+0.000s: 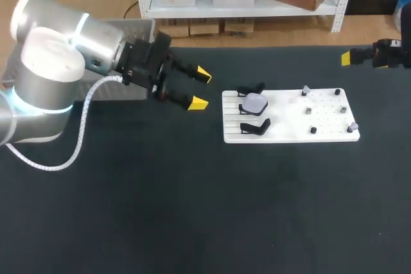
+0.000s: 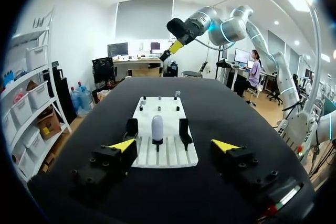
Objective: Pick up each earbud case from the left stands, insert the matching earbuds, close the lid, and place the case in the box.
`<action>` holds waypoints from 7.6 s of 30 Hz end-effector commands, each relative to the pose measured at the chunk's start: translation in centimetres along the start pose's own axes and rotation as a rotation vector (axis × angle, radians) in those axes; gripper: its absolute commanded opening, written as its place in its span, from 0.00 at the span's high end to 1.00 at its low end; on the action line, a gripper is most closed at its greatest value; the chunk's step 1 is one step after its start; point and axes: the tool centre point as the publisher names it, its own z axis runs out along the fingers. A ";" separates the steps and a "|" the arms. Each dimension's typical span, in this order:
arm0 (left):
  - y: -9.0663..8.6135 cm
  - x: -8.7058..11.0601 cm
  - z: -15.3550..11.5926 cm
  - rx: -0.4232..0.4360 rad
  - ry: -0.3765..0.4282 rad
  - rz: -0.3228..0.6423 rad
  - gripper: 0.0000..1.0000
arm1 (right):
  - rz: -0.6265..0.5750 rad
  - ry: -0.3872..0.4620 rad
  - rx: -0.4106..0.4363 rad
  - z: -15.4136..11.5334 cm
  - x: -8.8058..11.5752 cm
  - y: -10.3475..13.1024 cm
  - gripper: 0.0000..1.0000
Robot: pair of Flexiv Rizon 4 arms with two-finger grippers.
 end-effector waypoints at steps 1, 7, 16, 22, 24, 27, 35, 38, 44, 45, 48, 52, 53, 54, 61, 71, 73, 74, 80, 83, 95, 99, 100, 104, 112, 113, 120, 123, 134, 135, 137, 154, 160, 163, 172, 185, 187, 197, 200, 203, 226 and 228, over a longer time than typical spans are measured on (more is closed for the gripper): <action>0.2 0.4 1.0 -0.008 0.006 -0.007 0.00 | -0.001 0.000 -0.005 0.0 0.0 -0.1 0.00; 0.9 0.9 2.4 0.005 0.029 -0.017 0.05 | -0.001 0.000 -0.005 0.0 0.0 -0.1 0.00; 1.8 0.9 3.8 0.017 0.058 -0.012 0.15 | -0.001 0.000 -0.005 0.0 0.0 -0.1 0.00; 2.0 1.0 4.9 0.023 0.071 -0.014 0.23 | -0.001 0.000 -0.005 0.0 0.0 -0.1 0.00; 2.1 1.1 5.2 0.024 0.071 -0.017 0.25 | -0.001 0.000 -0.005 0.0 0.0 -0.1 0.00; 2.3 1.3 5.5 0.027 0.072 -0.021 0.27 | -0.001 0.000 -0.005 0.0 0.0 -0.1 0.00; 2.3 1.4 6.4 0.032 0.068 -0.027 0.34 | -0.001 0.000 -0.005 0.0 0.0 -0.1 0.00; 2.3 1.5 6.9 0.036 0.064 -0.030 0.35 | -0.001 0.000 -0.005 0.0 0.0 -0.1 0.00; 2.3 1.8 7.8 0.032 0.053 -0.044 0.43 | -0.001 0.000 -0.005 0.0 0.0 -0.1 0.00; 2.3 1.8 8.0 0.033 0.053 -0.045 0.44 | -0.001 0.000 -0.005 0.0 0.0 -0.1 0.00; 2.5 1.9 8.3 0.034 0.050 -0.047 0.45 | -0.001 0.000 -0.005 0.0 0.0 -0.1 0.00; 2.7 1.7 8.8 0.038 0.049 -0.043 0.44 | -0.001 0.000 -0.005 0.0 0.0 -0.1 0.00; 2.7 1.7 8.9 0.040 0.050 -0.042 0.45 | -0.001 0.000 -0.005 0.0 0.0 -0.1 0.00; 2.8 1.7 9.0 0.041 0.050 -0.041 0.46 | -0.001 0.000 -0.005 0.0 0.0 -0.1 0.00; 3.3 1.5 9.2 0.047 0.054 -0.034 0.47 | -0.001 0.000 -0.005 0.0 0.0 -0.1 0.00; 3.5 1.5 10.0 0.062 0.050 -0.026 0.47 | -0.001 0.000 -0.005 0.0 0.0 -0.1 0.00; 3.5 1.5 10.1 0.065 0.050 -0.026 0.49 | -0.001 0.000 -0.005 0.0 0.0 -0.1 0.00; 3.4 1.5 10.1 0.066 0.050 -0.026 0.49 | -0.001 0.000 -0.005 0.0 0.0 -0.1 0.00; 3.5 1.5 10.3 0.049 0.050 -0.018 0.51 | -0.001 0.000 -0.005 0.0 0.0 -0.1 0.00; 3.5 1.3 10.4 0.040 0.047 -0.013 0.52 | -0.001 0.000 -0.005 0.0 0.0 -0.1 0.00; 3.1 1.6 10.7 0.039 0.033 -0.014 0.53 | -0.001 0.000 -0.005 0.0 0.0 -0.1 0.00; 3.1 1.7 10.8 0.039 0.029 -0.016 0.53 | -0.001 0.000 -0.005 0.0 0.0 -0.1 0.00; 3.1 1.8 10.8 0.039 0.028 -0.017 0.53 | -0.001 0.000 -0.005 0.0 0.0 -0.1 0.00; 3.2 1.7 11.0 0.036 0.029 -0.018 0.55 | -0.001 0.000 -0.005 0.0 0.0 -0.1 0.00; 3.3 1.5 11.4 0.038 0.027 -0.012 0.56 | -0.001 0.000 -0.005 0.0 0.0 -0.1 0.00; 3.4 1.5 11.5 0.040 0.027 -0.013 0.56 | -0.001 0.000 -0.005 0.0 0.0 -0.1 0.00; 3.3 1.5 11.7 0.048 0.032 -0.012 0.57 | -0.001 0.000 -0.005 0.0 0.0 -0.1 0.00; 3.3 1.6 11.8 0.048 0.036 -0.013 0.77 | -0.001 0.000 -0.005 0.0 0.0 -0.1 0.00; 2.5 0.1 9.2 0.001 -0.009 0.016 1.00 | -0.001 0.000 -0.005 0.0 0.0 -0.1 0.00; 2.3 -0.2 8.8 -0.004 -0.010 0.023 1.00 | -0.001 0.000 -0.005 0.0 0.0 -0.1 0.00; 2.0 -0.8 8.1 -0.011 -0.037 0.033 1.00 | -0.001 0.000 -0.005 0.0 0.0 -0.1 0.00; -0.7 -7.1 4.4 -0.039 -0.318 0.138 1.00 | -0.001 0.000 -0.005 0.0 0.0 -0.1 0.00; -1.4 -7.8 4.9 -0.017 -0.344 0.151 1.00 | -0.001 0.000 -0.005 0.0 0.0 -0.1 0.00; -1.7 -7.8 5.1 -0.010 -0.350 0.147 1.00 | -0.001 0.000 -0.005 0.0 0.0 -0.1 0.00; -2.3 -7.8 5.5 0.044 -0.389 0.139 1.00 | -0.001 0.000 -0.005 0.0 0.0 -0.1 0.00; -2.8 -7.5 5.8 0.062 -0.375 0.140 1.00 | -0.001 0.000 -0.005 0.0 0.0 -0.1 0.00; -2.8 -7.5 5.8 0.062 -0.375 0.140 1.00 | -0.001 0.000 -0.005 0.0 0.0 -0.1 0.00; -2.8 -7.5 5.8 0.062 -0.375 0.140 1.00 | -0.163 -0.009 -0.085 -2.4 1.8 6.1 0.00; -2.8 -7.5 5.8 0.062 -0.375 0.140 1.00 | -0.193 0.001 -0.096 -2.1 3.1 8.5 0.00; -2.8 -7.5 5.8 0.062 -0.375 0.140 1.00 | -0.209 0.020 -0.112 -1.8 4.2 10.7 0.00; -2.8 -7.5 5.8 0.062 -0.375 0.140 1.00 | -0.249 0.167 -0.183 4.2 6.5 20.0 0.00; -2.8 -7.5 5.8 0.062 -0.375 0.140 1.00 | -0.256 0.177 -0.167 4.8 6.5 20.0 0.00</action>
